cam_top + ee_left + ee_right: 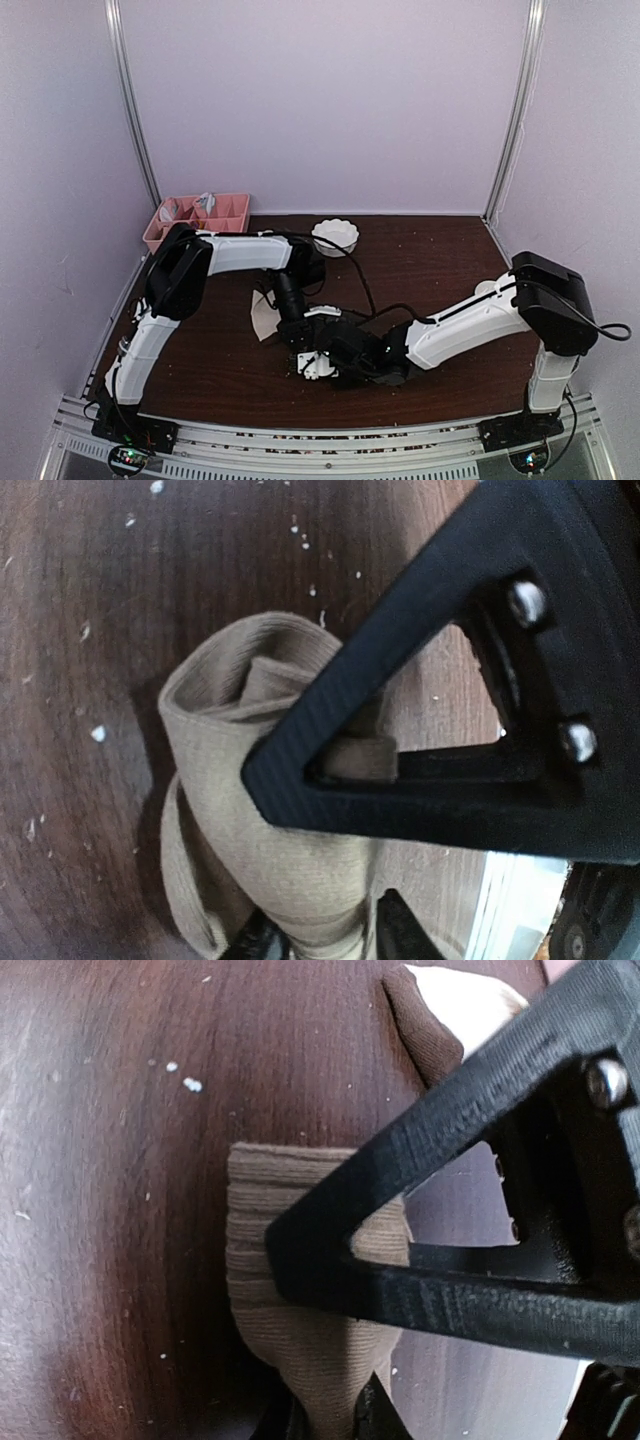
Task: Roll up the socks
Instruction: Roll the sock at the center of the board, then pick up the sock from the center of the board.
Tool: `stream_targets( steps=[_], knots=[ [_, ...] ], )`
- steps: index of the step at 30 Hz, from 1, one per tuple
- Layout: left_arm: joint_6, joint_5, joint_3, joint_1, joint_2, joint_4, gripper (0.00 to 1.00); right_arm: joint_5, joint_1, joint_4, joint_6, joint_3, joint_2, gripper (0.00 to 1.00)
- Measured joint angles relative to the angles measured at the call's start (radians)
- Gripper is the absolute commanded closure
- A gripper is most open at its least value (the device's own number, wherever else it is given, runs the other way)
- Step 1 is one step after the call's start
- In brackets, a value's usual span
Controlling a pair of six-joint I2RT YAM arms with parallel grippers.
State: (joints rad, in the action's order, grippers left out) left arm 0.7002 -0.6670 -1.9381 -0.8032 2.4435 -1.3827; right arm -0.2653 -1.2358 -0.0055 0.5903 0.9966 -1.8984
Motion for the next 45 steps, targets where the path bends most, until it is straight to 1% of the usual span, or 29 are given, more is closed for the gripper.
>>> stream_targets(
  steps=[3,7,11,12,14,15,16,17,18,19,20,22,23,24,26,28,30,33,36,37,41,45],
  knots=[
    [-0.027,0.016,0.019,0.013,-0.023,0.022,0.66,0.049,0.010,-0.049,-0.060,0.032,-0.004,1.00],
    [-0.067,0.072,0.117,0.068,-0.116,0.147,0.63,0.158,0.035,-0.077,-0.178,0.055,-0.005,1.00],
    [-0.098,0.151,0.254,0.146,-0.304,0.325,0.58,0.318,0.091,-0.077,-0.316,0.060,0.001,1.00],
    [-0.106,0.170,0.281,0.169,-0.372,0.370,0.57,0.369,0.110,-0.074,-0.354,0.059,0.003,1.00],
    [-0.115,0.201,0.306,0.190,-0.474,0.433,0.57,0.476,0.150,-0.057,-0.433,0.052,0.004,1.00],
    [-0.118,0.217,0.316,0.193,-0.524,0.462,0.55,0.515,0.164,-0.048,-0.466,0.048,0.004,1.00],
    [-0.122,0.232,0.327,0.193,-0.572,0.492,0.23,0.557,0.178,-0.036,-0.497,0.042,0.004,1.00],
    [-0.127,0.245,0.341,0.193,-0.618,0.519,0.05,0.595,0.188,-0.022,-0.525,0.035,0.004,1.00],
    [-0.134,0.253,0.354,0.193,-0.663,0.541,0.02,0.648,0.201,-0.002,-0.566,0.023,0.004,1.00],
    [-0.143,0.259,0.364,0.194,-0.699,0.562,0.02,0.686,0.210,0.021,-0.597,0.013,0.005,1.00],
    [-0.162,0.267,0.375,0.199,-0.726,0.583,0.06,0.725,0.219,0.041,-0.628,-0.002,0.008,1.00],
    [-0.195,0.272,0.398,0.233,-0.770,0.621,0.27,0.808,0.240,0.080,-0.697,-0.035,0.017,1.00],
    [-0.185,0.260,0.389,0.259,-0.773,0.607,0.29,0.854,0.252,0.094,-0.730,-0.051,0.022,1.00],
    [-0.174,0.251,0.376,0.280,-0.764,0.590,0.29,0.888,0.262,0.104,-0.761,-0.061,0.025,1.00],
    [-0.117,0.219,0.371,0.319,-0.748,0.568,0.26,0.966,0.286,0.127,-0.835,-0.073,0.026,1.00],
    [-0.051,0.182,0.420,0.326,-0.765,0.552,0.23,1.041,0.307,0.162,-0.917,-0.074,0.026,1.00],
    [0.018,0.160,0.498,0.290,-0.818,0.532,0.23,1.099,0.323,0.203,-0.988,-0.071,0.027,1.00],
    [0.115,0.161,0.566,0.164,-0.898,0.481,0.23,1.173,0.336,0.260,-1.098,-0.059,0.027,1.00],
    [0.187,0.169,0.573,0.039,-0.918,0.446,0.27,1.232,0.341,0.354,-1.210,-0.042,0.027,1.00],
    [0.202,0.175,0.573,0.012,-0.912,0.435,0.29,1.244,0.341,0.379,-1.241,-0.034,0.027,1.00],
    [0.219,0.206,0.574,-0.014,-0.871,0.423,0.38,1.279,0.341,0.450,-1.323,-0.010,0.027,1.00],
    [0.216,0.243,0.574,-0.014,-0.821,0.427,0.42,1.300,0.341,0.513,-1.390,-0.008,0.027,1.00]
  ],
)
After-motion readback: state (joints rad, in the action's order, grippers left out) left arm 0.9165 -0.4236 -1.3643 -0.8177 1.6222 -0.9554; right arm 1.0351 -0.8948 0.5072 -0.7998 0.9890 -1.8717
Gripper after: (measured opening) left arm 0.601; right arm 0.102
